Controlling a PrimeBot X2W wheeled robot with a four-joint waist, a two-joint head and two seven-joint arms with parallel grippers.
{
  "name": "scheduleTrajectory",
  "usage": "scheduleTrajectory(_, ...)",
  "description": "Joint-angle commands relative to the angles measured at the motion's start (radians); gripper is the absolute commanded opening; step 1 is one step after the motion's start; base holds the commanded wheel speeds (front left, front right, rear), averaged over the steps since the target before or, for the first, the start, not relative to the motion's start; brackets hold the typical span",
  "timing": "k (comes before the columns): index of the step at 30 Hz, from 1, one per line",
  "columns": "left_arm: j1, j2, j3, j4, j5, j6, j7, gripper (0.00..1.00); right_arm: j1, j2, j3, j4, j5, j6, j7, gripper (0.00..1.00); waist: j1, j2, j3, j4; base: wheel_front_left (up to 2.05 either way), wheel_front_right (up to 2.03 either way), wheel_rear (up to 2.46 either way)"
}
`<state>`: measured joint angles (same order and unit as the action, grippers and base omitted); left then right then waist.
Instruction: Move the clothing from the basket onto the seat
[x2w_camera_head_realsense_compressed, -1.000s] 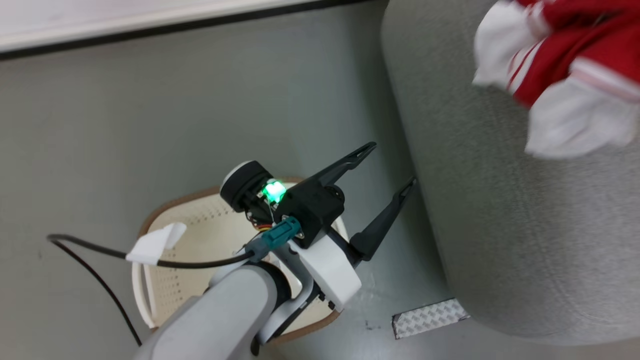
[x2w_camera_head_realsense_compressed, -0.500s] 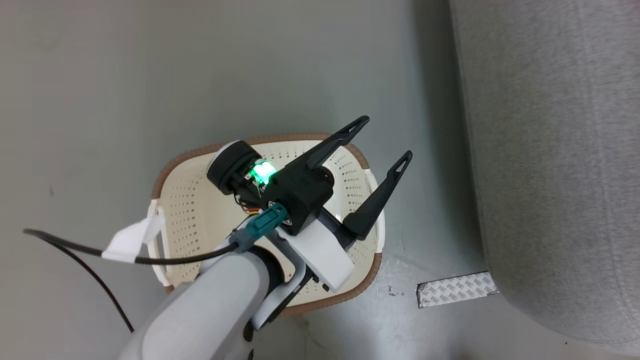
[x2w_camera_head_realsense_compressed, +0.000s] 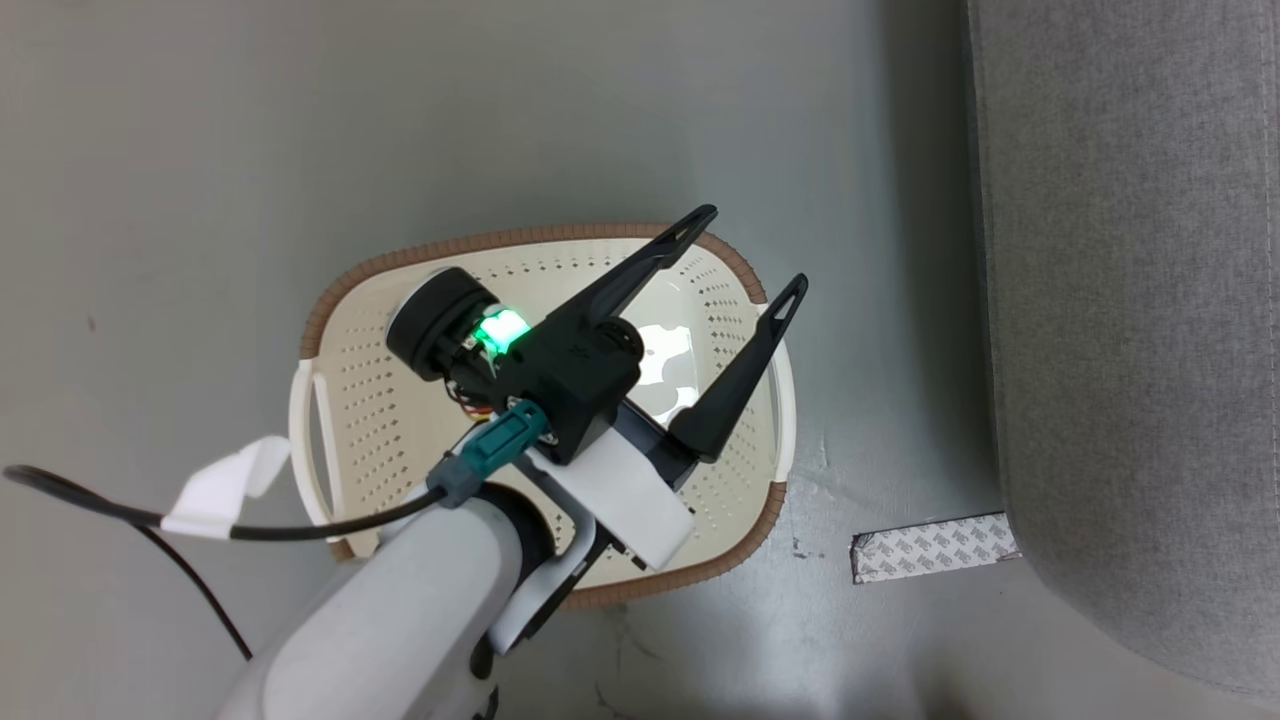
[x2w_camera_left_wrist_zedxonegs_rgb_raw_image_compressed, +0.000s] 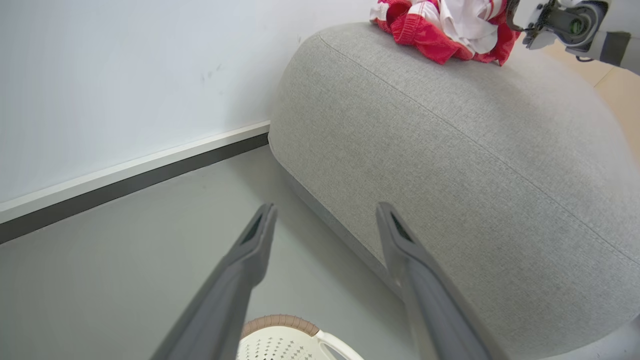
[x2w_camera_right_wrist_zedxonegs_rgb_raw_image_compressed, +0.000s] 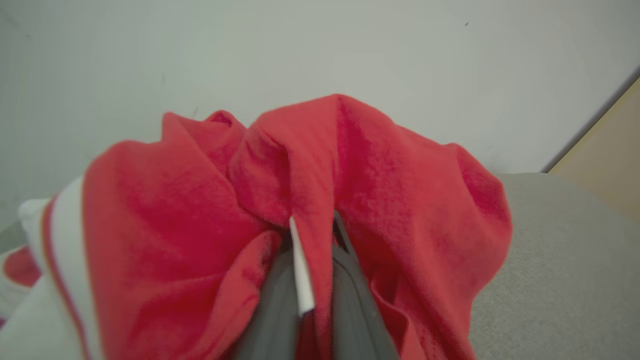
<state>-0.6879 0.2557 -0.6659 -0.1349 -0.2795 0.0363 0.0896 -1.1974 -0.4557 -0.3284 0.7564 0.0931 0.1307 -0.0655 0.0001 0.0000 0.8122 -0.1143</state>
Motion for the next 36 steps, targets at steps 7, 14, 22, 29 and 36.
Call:
scheduleTrajectory(7,0.003,0.005,0.003,0.003,-0.011,0.014,-0.005,1.0,0.024,0.038,0.011,-0.017,-0.046,0.0,-0.017,1.0,-0.0001,0.0,-0.02,-0.012,0.0,0.0,0.0)
scheduleTrajectory(14,0.035,0.018,0.021,0.023,-0.025,0.032,-0.026,1.0,0.158,0.068,0.06,-0.176,-0.086,0.0,-0.091,1.0,-0.0001,0.0,-0.091,-0.032,0.0,0.0,0.0)
scheduleTrajectory(22,0.12,0.024,0.048,0.083,-0.077,0.057,-0.081,1.0,0.458,0.118,0.112,-0.477,-0.03,0.0,-0.121,1.0,-0.0001,0.0,-0.265,-0.015,0.0,0.0,0.0)
scheduleTrajectory(29,0.234,0.017,0.095,0.154,-0.123,0.11,-0.154,1.0,0.677,0.141,0.127,-0.611,0.023,0.0,-0.141,1.0,-0.0001,0.0,-0.435,0.038,0.0,0.0,0.0)
scheduleTrajectory(36,0.38,0.026,0.15,0.239,-0.176,0.168,-0.23,1.0,0.915,0.234,0.126,-0.691,0.018,0.0,-0.163,1.0,-0.0001,0.0,-0.597,0.103,0.0,0.0,0.0)
